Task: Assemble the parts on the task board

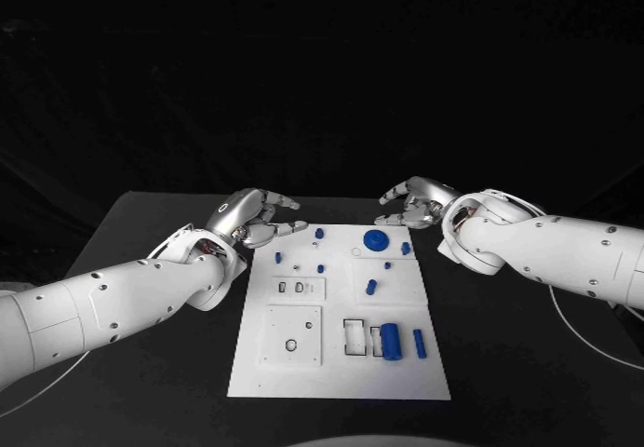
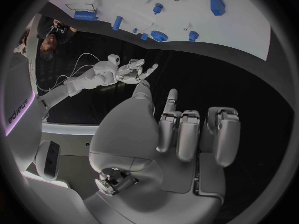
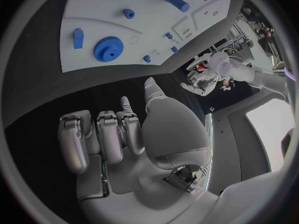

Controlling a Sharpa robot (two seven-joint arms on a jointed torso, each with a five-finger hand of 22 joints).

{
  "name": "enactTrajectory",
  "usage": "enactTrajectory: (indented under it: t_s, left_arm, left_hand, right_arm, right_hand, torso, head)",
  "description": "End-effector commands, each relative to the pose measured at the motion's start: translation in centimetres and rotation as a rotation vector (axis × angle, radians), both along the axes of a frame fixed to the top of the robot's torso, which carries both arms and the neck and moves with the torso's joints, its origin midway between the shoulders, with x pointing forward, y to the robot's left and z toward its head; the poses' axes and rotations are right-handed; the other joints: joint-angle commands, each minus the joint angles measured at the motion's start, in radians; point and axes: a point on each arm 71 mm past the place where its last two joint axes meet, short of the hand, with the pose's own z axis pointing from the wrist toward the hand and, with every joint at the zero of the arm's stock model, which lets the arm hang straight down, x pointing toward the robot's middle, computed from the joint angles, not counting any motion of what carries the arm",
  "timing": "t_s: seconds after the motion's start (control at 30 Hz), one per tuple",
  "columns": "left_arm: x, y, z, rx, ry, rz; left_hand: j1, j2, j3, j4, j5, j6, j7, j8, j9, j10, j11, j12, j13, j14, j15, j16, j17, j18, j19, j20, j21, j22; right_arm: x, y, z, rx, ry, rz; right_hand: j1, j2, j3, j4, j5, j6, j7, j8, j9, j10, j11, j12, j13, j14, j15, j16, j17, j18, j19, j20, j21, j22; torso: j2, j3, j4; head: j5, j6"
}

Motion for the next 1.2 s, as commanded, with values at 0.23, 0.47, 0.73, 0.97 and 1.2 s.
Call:
enactTrajectory:
  t_s: [0.23,0.47,0.73,0.97,1.2]
  left_arm:
    - [-0.2,-0.2,0.1,0.000,-0.003,-0.019]
    - [-0.2,-0.1,0.1,0.000,-0.003,-0.018]
    - [-0.3,0.0,0.1,0.000,-0.004,-0.018]
    - [-0.3,0.1,0.1,0.000,-0.004,-0.018]
    - [-0.4,0.1,0.1,0.000,-0.004,-0.018]
  left_hand:
    - [0.000,0.012,-0.005,-0.001,-0.003,-0.004,0.002,-0.005,-0.001,0.106,0.008,0.003,0.263,0.108,0.007,0.003,0.263,-0.007,0.107,0.006,0.002,0.263]
    - [0.000,0.012,-0.005,-0.001,-0.003,-0.004,0.002,-0.005,-0.001,0.106,0.008,0.003,0.263,0.108,0.007,0.003,0.263,-0.007,0.107,0.006,0.002,0.263]
    - [0.000,0.012,-0.005,-0.001,-0.003,-0.004,0.002,-0.005,-0.001,0.106,0.008,0.003,0.263,0.108,0.007,0.003,0.263,-0.007,0.107,0.006,0.002,0.263]
    - [0.000,0.012,-0.005,-0.001,-0.003,-0.004,0.002,-0.005,-0.001,0.106,0.008,0.003,0.263,0.108,0.007,0.003,0.263,-0.007,0.107,0.006,0.002,0.263]
    - [0.000,0.012,-0.005,-0.001,-0.003,-0.004,0.002,-0.005,-0.001,0.106,0.008,0.003,0.263,0.108,0.007,0.003,0.263,-0.007,0.107,0.006,0.002,0.263]
  right_arm:
    - [0.3,0.6,-1.4,-0.167,-0.017,0.005]
    - [0.5,1.3,-2.4,-0.220,-0.010,0.009]
    - [0.6,1.9,-3.1,-0.279,0.003,0.019]
    - [0.8,2.2,-3.7,-0.319,0.020,0.013]
    - [1.0,2.7,-4.3,-0.334,0.023,0.005]
  right_hand:
    - [0.009,-0.035,0.049,-0.025,0.086,0.072,0.038,0.037,0.048,0.104,-0.006,0.004,0.262,0.104,-0.028,0.003,0.263,-0.007,0.105,-0.017,0.003,0.263]
    - [0.026,-0.055,0.081,-0.049,0.123,0.099,0.047,0.040,0.063,0.104,0.002,0.004,0.262,0.104,-0.024,0.003,0.263,-0.007,0.105,-0.014,0.003,0.263]
    - [0.031,-0.071,0.092,-0.056,0.118,0.097,0.049,0.030,0.064,0.104,0.004,0.004,0.262,0.104,-0.023,0.003,0.263,-0.007,0.105,-0.013,0.003,0.263]
    - [0.033,-0.073,0.100,-0.057,0.108,0.094,0.049,0.024,0.064,0.104,0.005,0.004,0.262,0.104,-0.022,0.003,0.263,-0.007,0.105,-0.012,0.003,0.263]
    - [0.036,-0.072,0.106,-0.059,0.107,0.092,0.049,0.021,0.064,0.104,0.005,0.004,0.262,0.104,-0.022,0.003,0.263,-0.007,0.105,-0.012,0.003,0.263]
  torso:
    - [0.000,0.0003,0.0005]
    - [-0.001,0.0004,-0.0003]
    - [-0.001,0.0002,-0.0012]
    - [0.000,0.0003,-0.0003]
    - [0.001,0.0008,-0.0005]
  head:
    - [0.002,-0.008]
    - [0.003,-0.011]
    - [0.005,-0.012]
    - [0.005,-0.011]
    - [0.008,-0.012]
